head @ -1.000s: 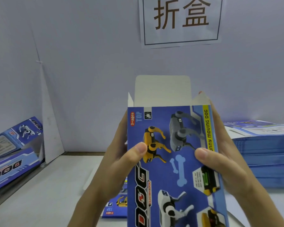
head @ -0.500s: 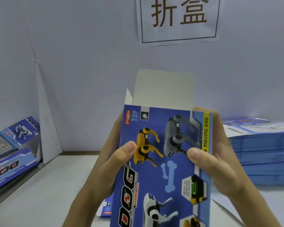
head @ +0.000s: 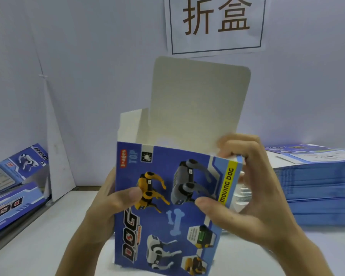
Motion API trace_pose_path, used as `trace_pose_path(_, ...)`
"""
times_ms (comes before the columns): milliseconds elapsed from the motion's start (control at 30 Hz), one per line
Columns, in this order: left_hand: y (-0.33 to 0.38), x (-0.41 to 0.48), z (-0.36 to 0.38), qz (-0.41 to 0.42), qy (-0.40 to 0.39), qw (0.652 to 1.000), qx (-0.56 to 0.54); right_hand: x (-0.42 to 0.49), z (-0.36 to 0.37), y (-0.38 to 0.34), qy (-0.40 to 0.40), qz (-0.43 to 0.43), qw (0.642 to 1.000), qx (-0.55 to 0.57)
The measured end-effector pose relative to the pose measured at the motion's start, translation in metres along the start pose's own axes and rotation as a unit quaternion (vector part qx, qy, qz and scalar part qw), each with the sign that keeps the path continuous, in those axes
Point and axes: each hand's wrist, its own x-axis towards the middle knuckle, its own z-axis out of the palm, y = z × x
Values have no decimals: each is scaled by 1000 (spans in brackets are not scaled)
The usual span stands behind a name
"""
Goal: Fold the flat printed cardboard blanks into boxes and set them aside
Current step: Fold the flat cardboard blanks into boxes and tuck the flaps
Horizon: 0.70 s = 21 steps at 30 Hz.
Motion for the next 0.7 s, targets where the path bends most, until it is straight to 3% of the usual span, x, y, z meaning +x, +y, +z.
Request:
trace_pose_path(133, -3, -1, -3, -4, 14, 999, -41, -3, 1, 5, 18, -16, 999, -41)
trace_pose_path(267, -3, 3, -7, 10, 18, 996, 87, -4, 6, 10, 4, -6, 999, -49)
trace_pose_path(333, -4, 3, -9, 54, -13, 991, 119, -3, 7, 7, 3, -3, 1000, -6)
trace_pose_path(400, -2, 2, -10, 102, -56, 984, 133, 0, 11, 2, 31, 20, 992, 119)
trace_pose_path(467, -2, 3, -9, 132, -76, 974, 165, 1, 14, -3, 111, 81, 958, 250)
trace_pose_path(533, -5, 4, -2, 152, -87, 968, 179, 0, 11, 3, 184, 182, 935, 241)
trace_pose_path(633, -12, 8, 6, 144, -91, 965, 201, 1, 3, 12, 74, 362, 900, 232)
trace_pose_path(700, -15, 9, 9, 141, -78, 955, 250, -3, 4, 17, 18, 397, 891, 221)
